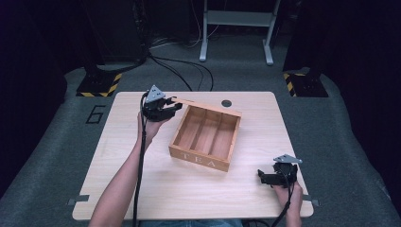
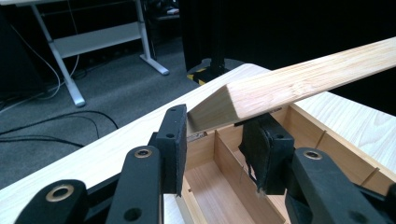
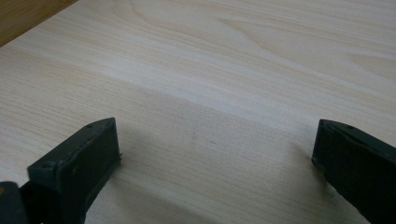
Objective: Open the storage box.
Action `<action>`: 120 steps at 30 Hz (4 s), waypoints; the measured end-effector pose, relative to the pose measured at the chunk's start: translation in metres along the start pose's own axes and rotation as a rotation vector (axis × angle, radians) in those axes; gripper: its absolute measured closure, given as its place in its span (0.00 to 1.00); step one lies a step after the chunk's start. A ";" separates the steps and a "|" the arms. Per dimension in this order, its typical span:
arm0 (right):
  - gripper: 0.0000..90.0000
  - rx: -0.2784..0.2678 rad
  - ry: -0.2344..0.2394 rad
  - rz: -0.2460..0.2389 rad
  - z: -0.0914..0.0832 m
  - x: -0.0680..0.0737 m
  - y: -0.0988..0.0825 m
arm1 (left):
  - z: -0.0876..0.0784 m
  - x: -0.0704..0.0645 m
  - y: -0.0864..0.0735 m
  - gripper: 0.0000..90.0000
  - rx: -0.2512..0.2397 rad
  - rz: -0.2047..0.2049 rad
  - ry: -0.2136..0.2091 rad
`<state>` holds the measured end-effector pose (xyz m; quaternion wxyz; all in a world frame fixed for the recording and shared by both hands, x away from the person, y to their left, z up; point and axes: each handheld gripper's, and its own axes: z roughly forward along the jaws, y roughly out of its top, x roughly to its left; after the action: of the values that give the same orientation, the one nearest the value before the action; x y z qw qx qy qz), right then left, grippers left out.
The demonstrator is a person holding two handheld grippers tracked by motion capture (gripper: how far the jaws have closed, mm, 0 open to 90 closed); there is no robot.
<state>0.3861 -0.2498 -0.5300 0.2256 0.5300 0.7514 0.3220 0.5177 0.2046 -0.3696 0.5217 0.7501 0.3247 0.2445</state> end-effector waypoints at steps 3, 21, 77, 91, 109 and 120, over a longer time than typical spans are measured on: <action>0.00 0.002 0.002 0.000 0.000 0.000 0.000 | 0.003 0.001 0.004 0.68 0.011 -0.003 0.000; 0.00 0.002 0.002 0.000 0.000 0.000 0.000 | 0.011 0.007 0.017 0.69 0.054 -0.012 -0.001; 0.00 0.003 0.003 0.001 0.000 0.000 0.000 | 0.015 0.011 0.024 0.69 0.070 -0.027 -0.013; 0.00 0.003 0.003 0.001 0.000 0.000 0.000 | 0.015 0.011 0.024 0.69 0.074 -0.025 -0.015; 0.00 0.004 0.003 0.001 0.000 0.000 0.000 | 0.015 0.011 0.025 0.69 0.077 -0.024 -0.016; 0.00 0.003 0.003 0.002 0.000 0.000 0.000 | 0.015 0.011 0.025 0.69 0.081 -0.024 -0.014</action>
<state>0.3860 -0.2499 -0.5298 0.2233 0.5304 0.7519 0.3217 0.5416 0.1975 -0.3507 0.4959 0.7683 0.3399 0.2196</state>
